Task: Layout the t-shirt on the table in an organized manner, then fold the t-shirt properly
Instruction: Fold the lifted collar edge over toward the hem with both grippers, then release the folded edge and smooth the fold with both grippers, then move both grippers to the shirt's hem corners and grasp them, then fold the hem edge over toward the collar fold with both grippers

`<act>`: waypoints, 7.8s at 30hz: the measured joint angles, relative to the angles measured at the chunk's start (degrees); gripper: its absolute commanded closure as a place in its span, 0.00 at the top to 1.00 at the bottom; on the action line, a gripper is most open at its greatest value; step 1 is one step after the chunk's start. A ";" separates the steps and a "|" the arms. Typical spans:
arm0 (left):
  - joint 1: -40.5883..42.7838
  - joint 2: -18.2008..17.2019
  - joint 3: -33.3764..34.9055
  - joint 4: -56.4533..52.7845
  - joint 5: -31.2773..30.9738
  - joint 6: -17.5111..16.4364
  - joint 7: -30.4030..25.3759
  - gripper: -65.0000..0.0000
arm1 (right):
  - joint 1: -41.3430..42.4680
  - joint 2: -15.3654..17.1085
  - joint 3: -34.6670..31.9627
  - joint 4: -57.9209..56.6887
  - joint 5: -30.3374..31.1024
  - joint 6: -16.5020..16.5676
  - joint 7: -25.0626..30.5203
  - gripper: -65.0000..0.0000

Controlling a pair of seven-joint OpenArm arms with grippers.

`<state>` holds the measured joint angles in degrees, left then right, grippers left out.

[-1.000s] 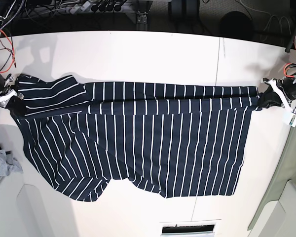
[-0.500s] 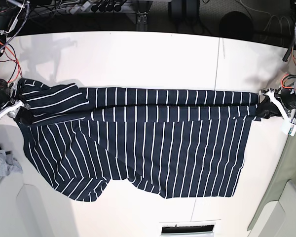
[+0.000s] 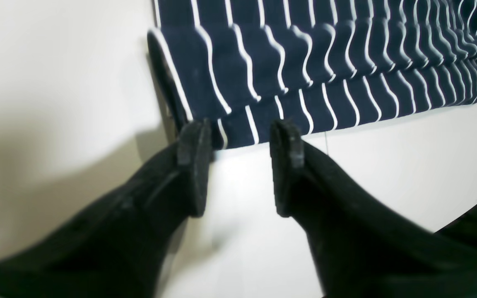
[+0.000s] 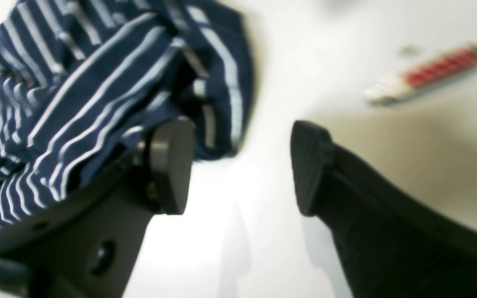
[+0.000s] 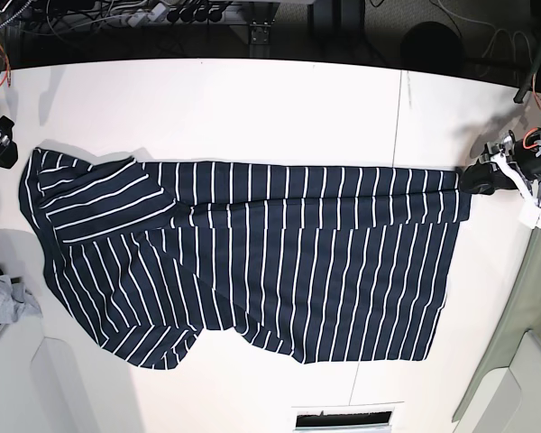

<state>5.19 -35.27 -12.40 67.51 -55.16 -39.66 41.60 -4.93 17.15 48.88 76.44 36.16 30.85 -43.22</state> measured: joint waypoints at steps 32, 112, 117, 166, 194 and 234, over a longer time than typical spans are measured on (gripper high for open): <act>-10.62 10.91 -0.70 -12.52 25.64 9.18 -17.14 0.00 | 10.36 -7.32 -9.11 -14.12 -3.41 -1.33 6.78 0.01; 5.09 -1.46 -2.47 15.30 9.77 0.17 -6.08 0.52 | 30.36 6.80 -21.53 -35.41 -25.68 -12.79 24.87 0.44; -7.78 -0.98 7.56 2.36 14.08 1.49 -11.13 0.52 | 30.23 6.64 -21.38 -39.19 -26.05 -12.74 24.87 0.44; -32.61 1.88 16.20 -26.49 1.14 0.33 3.87 0.00 | 28.41 6.43 -21.55 -28.04 -5.90 2.14 5.14 0.00; -3.13 -4.24 16.24 12.02 0.17 0.17 8.48 0.00 | 1.20 9.01 -19.69 -5.73 1.42 1.86 11.82 0.55; -2.64 -4.94 16.24 11.98 2.16 0.17 4.35 0.00 | 31.12 3.56 -38.60 -33.24 -18.53 -0.37 15.80 0.00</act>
<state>2.55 -40.21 3.84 79.48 -52.99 -39.48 45.95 26.20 20.71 10.28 43.20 17.63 30.48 -27.42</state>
